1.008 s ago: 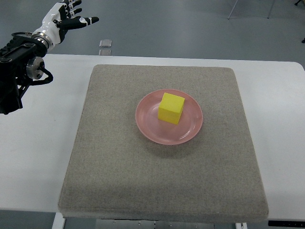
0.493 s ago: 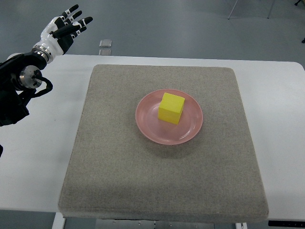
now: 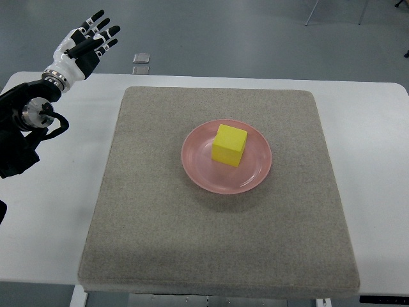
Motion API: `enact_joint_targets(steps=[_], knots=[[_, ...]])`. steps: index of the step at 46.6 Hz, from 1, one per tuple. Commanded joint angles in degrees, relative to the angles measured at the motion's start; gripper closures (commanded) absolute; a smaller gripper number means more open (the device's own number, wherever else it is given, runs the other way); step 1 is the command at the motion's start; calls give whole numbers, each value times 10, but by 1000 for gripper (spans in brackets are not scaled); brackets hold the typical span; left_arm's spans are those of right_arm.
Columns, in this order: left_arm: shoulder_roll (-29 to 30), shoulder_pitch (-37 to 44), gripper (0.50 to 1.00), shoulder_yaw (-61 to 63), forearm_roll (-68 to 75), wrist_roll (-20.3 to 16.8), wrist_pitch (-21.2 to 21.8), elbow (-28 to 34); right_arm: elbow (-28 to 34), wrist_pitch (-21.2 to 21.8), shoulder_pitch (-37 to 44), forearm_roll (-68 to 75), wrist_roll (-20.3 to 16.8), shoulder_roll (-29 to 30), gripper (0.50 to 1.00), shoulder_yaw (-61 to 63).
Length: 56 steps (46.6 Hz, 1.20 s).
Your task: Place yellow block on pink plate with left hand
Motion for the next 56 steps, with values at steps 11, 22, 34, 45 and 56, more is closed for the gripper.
enact_joint_targets(steps=[11,22,34,45,56], knots=[[1,-5,508,-1,2,-1,0,0,0,-1,0,0,0,0,576,0],[0,-16,508,-2,1,-1,0,0,1,0,0,0,0,0,576,0],[0,-17,508,-2,2,-1,0,0,1,0,0,0,0,0,576,0],[-6,-17,508,-2,1,-1,13,0,0,1,0,0,1,0,576,0],[-6,-19,506,-2,1,0,16,-1,1,1,-2,-2,1,0,576,-3]])
